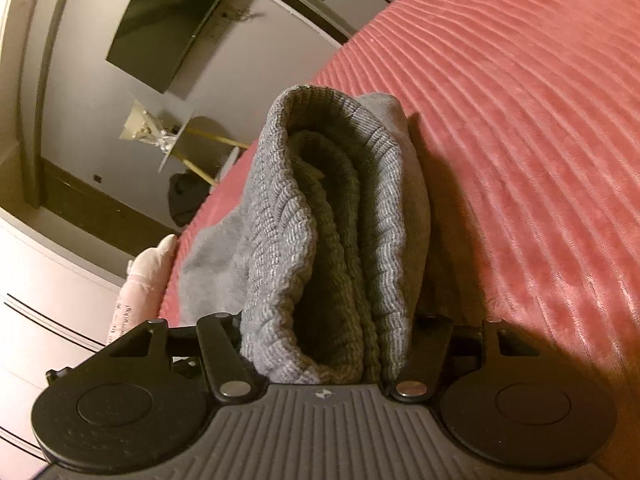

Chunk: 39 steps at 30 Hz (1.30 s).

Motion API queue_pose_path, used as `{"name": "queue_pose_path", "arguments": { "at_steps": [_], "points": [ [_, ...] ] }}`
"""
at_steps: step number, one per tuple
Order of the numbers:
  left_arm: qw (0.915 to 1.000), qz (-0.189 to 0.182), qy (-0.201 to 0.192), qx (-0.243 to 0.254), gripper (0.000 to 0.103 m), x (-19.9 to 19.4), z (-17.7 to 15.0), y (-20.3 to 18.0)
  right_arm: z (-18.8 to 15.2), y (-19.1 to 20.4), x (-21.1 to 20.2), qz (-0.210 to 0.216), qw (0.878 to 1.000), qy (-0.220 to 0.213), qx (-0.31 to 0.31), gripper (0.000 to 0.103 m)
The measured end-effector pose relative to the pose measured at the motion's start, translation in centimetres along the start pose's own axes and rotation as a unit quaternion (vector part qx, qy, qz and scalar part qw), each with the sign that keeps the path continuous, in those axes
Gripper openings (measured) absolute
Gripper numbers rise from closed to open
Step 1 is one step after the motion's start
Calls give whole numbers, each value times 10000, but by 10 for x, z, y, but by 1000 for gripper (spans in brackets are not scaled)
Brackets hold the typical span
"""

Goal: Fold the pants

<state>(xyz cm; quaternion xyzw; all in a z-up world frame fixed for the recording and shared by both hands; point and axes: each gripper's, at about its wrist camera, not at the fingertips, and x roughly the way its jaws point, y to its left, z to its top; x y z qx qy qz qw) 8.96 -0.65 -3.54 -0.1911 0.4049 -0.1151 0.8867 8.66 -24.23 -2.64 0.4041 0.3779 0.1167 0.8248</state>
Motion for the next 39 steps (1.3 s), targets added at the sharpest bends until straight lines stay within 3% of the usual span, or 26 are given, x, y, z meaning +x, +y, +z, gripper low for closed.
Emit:
{"name": "queue_pose_path", "arguments": {
  "at_steps": [6,9,12,14,16,18,21,24,26,28,30,31,35,37,38,39],
  "points": [
    [9990,-109,177,-387,66,17,6,4,2,5,14,-119,9999,47,17,79],
    [9986,-184,201,-457,71,20,8,5,-2,13,21,-182,9998,13,-111,90],
    [9996,-63,186,-182,72,20,5,-4,-8,26,27,-385,9984,-66,-397,92],
    [9999,26,146,-79,63,18,3,-7,-12,34,29,-526,9969,-115,-574,90],
    [9998,-91,61,-144,39,11,5,-3,-14,38,27,-678,9956,-126,-630,77],
    [9976,-457,3,-522,34,1,7,12,-11,28,18,-290,9993,-49,-236,63],
    [9924,-911,-161,-809,33,-13,7,19,-6,5,4,454,9977,30,504,59],
    [9970,-626,-73,-455,43,-8,6,10,-5,2,4,545,9963,150,644,65],
    [9981,-348,206,-469,61,5,7,10,-4,2,13,345,9973,279,589,73],
    [9962,-424,396,-651,77,15,10,15,-2,4,22,364,9969,348,609,85],
    [9938,-632,462,-791,87,22,15,17,-1,9,29,485,9965,354,577,99],
    [9938,-629,472,-789,87,24,16,16,-1,12,32,399,9972,321,536,99],
    [9979,-337,397,-380,76,26,13,7,-4,22,39,253,9991,218,249,99],
    [9983,-309,347,-357,60,25,13,7,-6,25,40,230,9993,156,241,97],
    [9978,-366,327,-443,55,23,12,11,-7,27,39,116,9997,126,175,88],
    [9971,-436,310,-546,47,20,12,15,-10,30,38,-50,9999,105,77,70]
  ]
}}
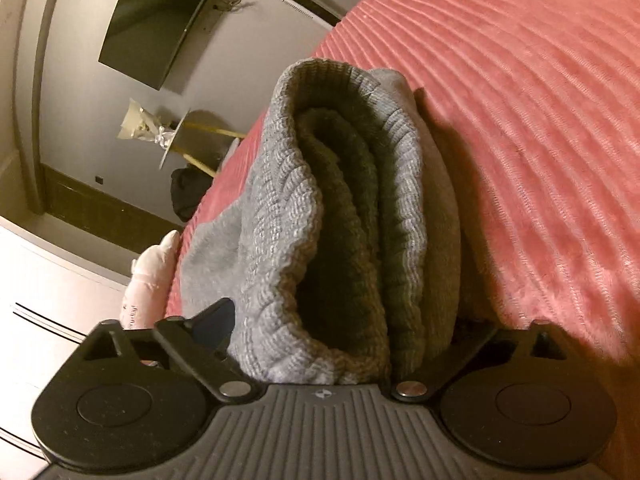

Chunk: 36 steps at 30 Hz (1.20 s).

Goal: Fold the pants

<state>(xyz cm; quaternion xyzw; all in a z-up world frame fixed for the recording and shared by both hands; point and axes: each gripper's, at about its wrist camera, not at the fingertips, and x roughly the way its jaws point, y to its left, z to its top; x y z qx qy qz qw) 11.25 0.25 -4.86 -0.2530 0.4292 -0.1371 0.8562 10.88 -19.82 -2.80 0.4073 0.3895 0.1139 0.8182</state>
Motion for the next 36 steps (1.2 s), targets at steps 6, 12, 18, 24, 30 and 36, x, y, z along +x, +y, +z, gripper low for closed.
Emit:
{"name": "queue_pose_path", "arguments": {
  "at_steps": [6,12,18,24,30,36],
  "points": [
    [9984,-60,-383,402,32,-25,-7,-18,-15,19,-16,-305,9983,-130,-481,59],
    [9981,19,-382,482,32,-37,-12,-28,-26,34,-35,-200,9975,-247,-631,58],
    [9972,391,-184,602,39,-25,-11,-29,-26,43,-32,-536,9916,-282,-1147,59],
    [9982,385,263,373,72,-1,-2,-22,-16,30,-7,-592,9959,69,-676,86],
    [9984,337,223,402,54,5,-2,-22,-16,26,-5,-447,9973,52,-579,95],
    [9977,89,-123,663,33,-19,-6,-23,-22,34,-16,-534,9943,-168,-905,63]
  ]
}}
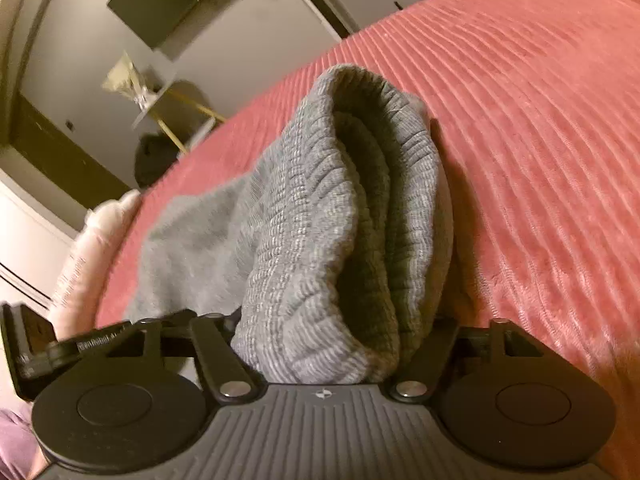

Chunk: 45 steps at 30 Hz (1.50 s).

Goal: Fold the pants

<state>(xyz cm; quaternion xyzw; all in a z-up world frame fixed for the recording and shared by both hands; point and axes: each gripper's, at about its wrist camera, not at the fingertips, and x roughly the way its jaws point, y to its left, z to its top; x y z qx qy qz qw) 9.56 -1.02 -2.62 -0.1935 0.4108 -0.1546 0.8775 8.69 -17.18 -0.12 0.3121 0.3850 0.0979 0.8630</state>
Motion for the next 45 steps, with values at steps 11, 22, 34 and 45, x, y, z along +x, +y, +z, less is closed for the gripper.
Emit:
{"name": "queue_pose_path", "arguments": {
  "at_steps": [11,22,34,45],
  "points": [
    [9980,84,-467,429,32,-7,52,-32,45,22,-13,233,9974,-651,-201,60],
    [9852,1645,-480,-97,77,7,49,7,94,-23,2,-486,9911,-850,901,93],
    [9938,853,-220,-681,88,-21,-16,6,6,-65,-29,824,9652,-470,2436,97],
    [9889,1112,-350,-916,85,-18,-17,15,5,-31,-48,384,9760,-797,1989,74]
  ]
}}
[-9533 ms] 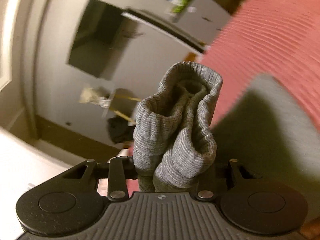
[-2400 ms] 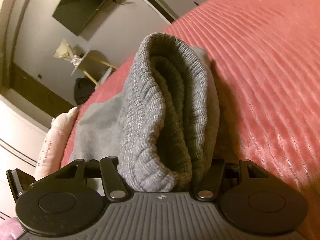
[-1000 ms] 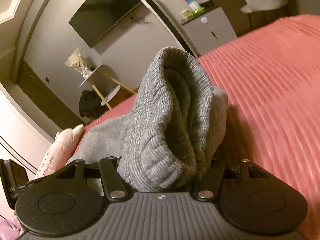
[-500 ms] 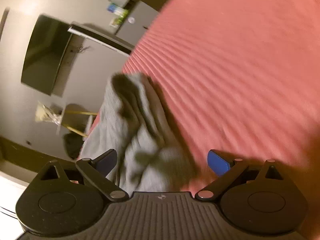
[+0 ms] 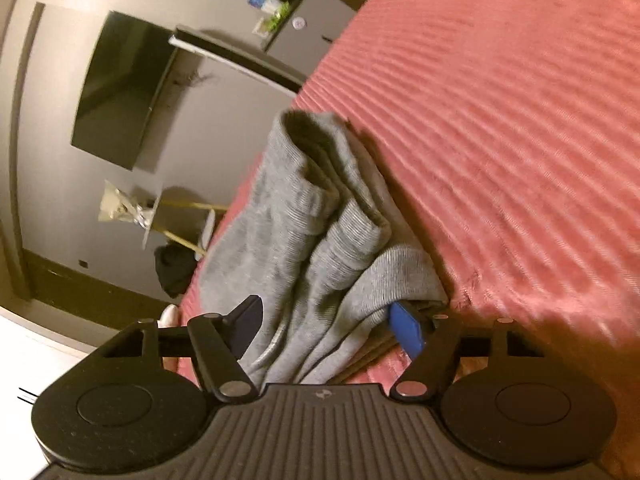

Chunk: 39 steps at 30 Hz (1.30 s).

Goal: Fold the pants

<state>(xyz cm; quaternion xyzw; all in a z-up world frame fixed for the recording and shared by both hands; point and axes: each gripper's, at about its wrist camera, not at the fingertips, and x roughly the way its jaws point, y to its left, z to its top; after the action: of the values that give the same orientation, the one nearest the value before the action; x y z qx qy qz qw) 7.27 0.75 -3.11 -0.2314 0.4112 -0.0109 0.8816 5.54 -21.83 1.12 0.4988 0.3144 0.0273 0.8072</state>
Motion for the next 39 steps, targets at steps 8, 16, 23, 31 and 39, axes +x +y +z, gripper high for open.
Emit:
{"name": "queue_pose_path", "arguments": {
  "at_steps": [8,16,23,31,39],
  "points": [
    [9997,102,-86,210,85,0,-2,-5,6,9,19,-53,9996,-278,46,90],
    [9990,214,-132,380,87,0,-3,-6,21,26,38,-483,9955,-765,-277,66],
    [9980,343,-171,502,92,2,-3,-7,12,7,56,-138,9991,-293,263,63],
    [9975,407,-349,451,90,-4,-3,-4,5,49,62,-568,9949,-550,-618,43],
    [9959,531,-728,1,83,-19,2,13,-16,50,26,-90,9903,-909,-1050,40]
  ]
}}
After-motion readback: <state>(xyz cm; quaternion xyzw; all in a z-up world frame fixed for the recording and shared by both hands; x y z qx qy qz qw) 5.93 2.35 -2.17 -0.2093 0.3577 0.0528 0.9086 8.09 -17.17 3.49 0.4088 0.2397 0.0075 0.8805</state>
